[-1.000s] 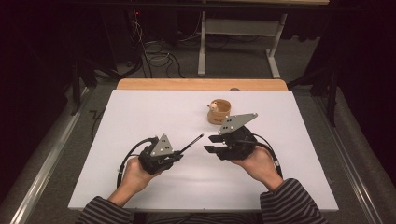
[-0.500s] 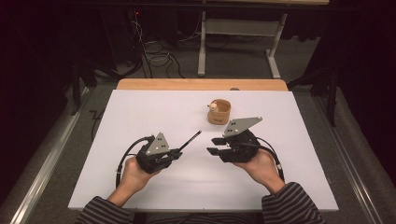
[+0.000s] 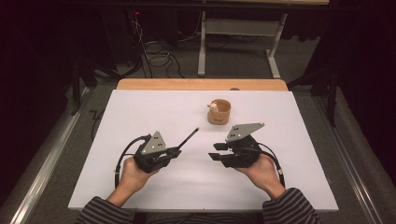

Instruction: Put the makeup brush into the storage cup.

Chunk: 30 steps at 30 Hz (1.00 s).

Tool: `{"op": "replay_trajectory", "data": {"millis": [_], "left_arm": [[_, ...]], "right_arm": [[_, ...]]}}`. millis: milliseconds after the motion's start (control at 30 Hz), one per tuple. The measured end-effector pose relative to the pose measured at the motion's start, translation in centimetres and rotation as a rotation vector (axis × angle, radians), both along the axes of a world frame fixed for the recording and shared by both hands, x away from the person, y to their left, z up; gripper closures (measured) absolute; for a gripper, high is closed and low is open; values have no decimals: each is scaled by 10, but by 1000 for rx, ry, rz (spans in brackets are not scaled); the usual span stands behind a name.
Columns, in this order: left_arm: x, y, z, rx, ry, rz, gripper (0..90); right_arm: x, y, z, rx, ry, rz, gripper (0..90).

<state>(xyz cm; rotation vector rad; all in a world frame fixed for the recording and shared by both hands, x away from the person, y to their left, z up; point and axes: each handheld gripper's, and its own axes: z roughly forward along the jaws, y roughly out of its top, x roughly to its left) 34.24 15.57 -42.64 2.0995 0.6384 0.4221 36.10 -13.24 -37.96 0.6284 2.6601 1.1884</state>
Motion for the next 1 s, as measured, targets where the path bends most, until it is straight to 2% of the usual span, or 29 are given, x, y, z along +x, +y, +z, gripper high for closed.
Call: {"op": "replay_trajectory", "data": {"millis": [367,733,1000], "left_arm": [[-2,2,3,-46,0,-2,835],[-4,2,5,-81,-4,-12,834],[-6,-1,5,-82,-11,-24,834]], "right_arm": [[-1,-3,-8,42,14,-8,637],[1,4,-14,83,30,3,645],[3,11,-16,103,39,12,659]]}}
